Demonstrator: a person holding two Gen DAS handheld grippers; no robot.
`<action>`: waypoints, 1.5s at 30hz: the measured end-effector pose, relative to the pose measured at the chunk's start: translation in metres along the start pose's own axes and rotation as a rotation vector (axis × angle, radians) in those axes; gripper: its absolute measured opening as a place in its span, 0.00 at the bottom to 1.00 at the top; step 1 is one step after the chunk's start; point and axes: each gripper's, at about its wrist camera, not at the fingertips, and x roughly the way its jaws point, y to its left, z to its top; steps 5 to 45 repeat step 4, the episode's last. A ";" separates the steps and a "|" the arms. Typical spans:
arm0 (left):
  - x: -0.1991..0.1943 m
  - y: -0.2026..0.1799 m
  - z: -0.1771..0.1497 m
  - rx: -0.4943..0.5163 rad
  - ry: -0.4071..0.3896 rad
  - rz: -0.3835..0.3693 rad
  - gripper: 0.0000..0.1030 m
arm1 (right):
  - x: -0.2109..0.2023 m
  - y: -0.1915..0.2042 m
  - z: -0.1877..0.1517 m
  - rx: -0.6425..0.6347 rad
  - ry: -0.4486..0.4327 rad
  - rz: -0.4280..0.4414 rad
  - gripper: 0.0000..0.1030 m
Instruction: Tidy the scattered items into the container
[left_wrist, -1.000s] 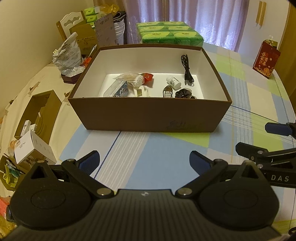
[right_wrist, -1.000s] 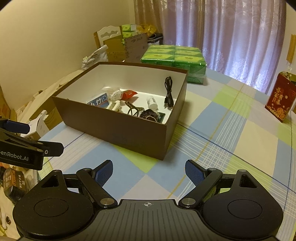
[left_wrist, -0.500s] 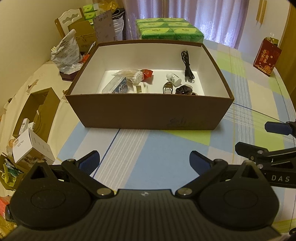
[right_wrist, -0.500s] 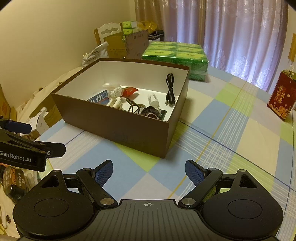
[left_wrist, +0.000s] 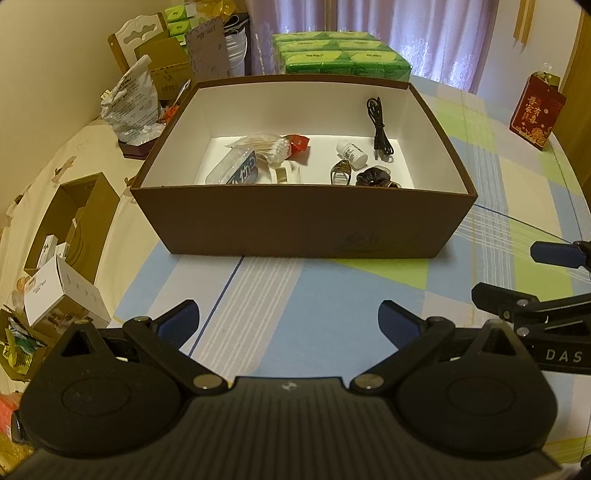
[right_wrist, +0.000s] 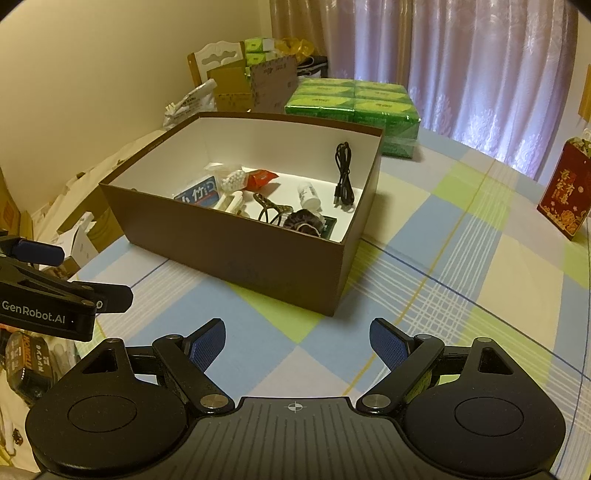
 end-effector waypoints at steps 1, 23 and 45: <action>0.001 0.001 0.001 0.002 -0.001 0.000 0.99 | 0.001 0.000 0.000 0.000 0.001 0.000 0.88; 0.004 0.004 0.002 0.001 0.003 0.004 0.99 | 0.003 0.001 0.001 0.000 0.004 0.001 0.88; 0.004 0.004 0.002 0.001 0.003 0.004 0.99 | 0.003 0.001 0.001 0.000 0.004 0.001 0.88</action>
